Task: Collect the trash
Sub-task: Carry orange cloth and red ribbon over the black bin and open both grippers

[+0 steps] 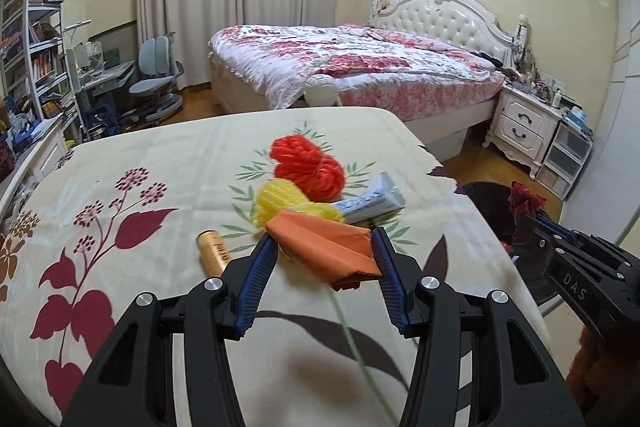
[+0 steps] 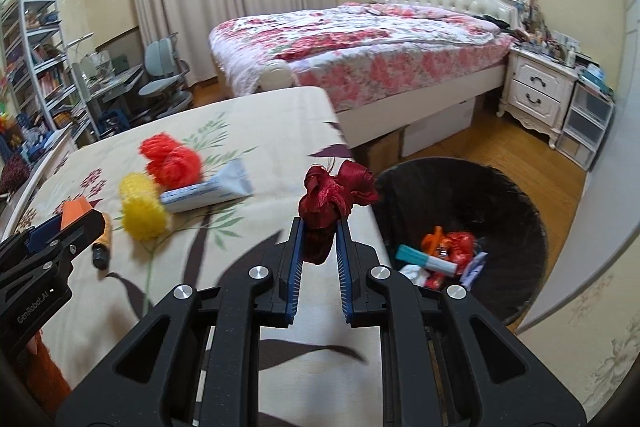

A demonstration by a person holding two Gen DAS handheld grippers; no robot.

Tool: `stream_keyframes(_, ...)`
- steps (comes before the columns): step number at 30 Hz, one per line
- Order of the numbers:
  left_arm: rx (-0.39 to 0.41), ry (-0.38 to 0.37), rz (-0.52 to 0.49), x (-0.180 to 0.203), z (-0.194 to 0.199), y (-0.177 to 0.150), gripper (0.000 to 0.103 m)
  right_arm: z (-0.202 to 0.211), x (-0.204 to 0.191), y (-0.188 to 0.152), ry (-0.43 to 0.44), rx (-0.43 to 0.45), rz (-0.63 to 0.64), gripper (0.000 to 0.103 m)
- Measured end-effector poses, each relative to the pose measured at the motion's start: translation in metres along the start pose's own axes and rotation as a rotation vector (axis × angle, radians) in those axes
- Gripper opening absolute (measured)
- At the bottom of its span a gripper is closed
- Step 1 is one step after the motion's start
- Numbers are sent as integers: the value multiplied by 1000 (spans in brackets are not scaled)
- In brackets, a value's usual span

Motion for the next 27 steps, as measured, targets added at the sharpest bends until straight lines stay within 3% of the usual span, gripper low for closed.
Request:
stream_keyframes(13,23,-132,-128,106,-31,28,51,-18,94,7,-129,-14,-118,16)
stream_keyframes(27,-20,-146,-201,168,-82,35,51,-40,146,2,-181,-43,-181,16)
Point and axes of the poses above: each gripper's, at about its wrist camera, not at the fingertips, and z roughly against the way its jaws point, x to its right, y to its top, the point moved 3 cm from there along -z, roughly the way its jaws point, and after that the axes turned 1 degree about -x, right-handed, at the moved point
